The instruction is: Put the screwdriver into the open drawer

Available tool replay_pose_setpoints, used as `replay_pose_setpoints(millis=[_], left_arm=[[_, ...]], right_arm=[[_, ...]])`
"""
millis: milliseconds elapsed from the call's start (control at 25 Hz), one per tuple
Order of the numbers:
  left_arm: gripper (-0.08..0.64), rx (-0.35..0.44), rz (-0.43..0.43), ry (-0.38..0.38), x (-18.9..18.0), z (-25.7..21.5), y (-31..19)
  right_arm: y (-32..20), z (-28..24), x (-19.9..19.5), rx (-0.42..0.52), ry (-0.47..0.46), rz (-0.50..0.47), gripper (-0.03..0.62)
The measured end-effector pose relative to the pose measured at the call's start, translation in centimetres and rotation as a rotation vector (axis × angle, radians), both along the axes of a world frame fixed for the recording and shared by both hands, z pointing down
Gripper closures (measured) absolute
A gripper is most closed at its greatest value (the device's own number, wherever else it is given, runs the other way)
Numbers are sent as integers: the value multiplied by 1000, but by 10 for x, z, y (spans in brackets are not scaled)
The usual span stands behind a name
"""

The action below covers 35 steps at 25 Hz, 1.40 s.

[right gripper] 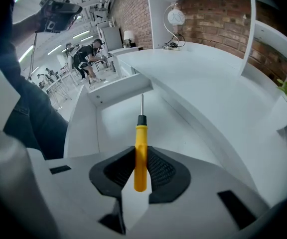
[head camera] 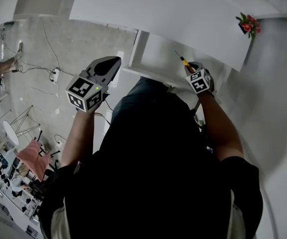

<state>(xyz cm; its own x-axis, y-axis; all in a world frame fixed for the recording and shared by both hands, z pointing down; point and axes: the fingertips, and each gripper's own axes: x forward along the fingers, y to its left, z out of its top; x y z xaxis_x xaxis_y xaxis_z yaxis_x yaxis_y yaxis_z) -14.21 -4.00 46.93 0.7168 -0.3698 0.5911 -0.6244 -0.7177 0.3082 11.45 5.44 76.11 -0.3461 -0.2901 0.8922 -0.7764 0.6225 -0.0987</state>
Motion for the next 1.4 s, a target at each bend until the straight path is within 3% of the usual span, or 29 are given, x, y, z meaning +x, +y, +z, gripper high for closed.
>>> replay_pose_setpoints(millis=[1400], left_arm=[[545, -39, -79, -52, -52, 34, -22]], right_arm=[[-24, 81, -26, -97, 63, -96, 509]])
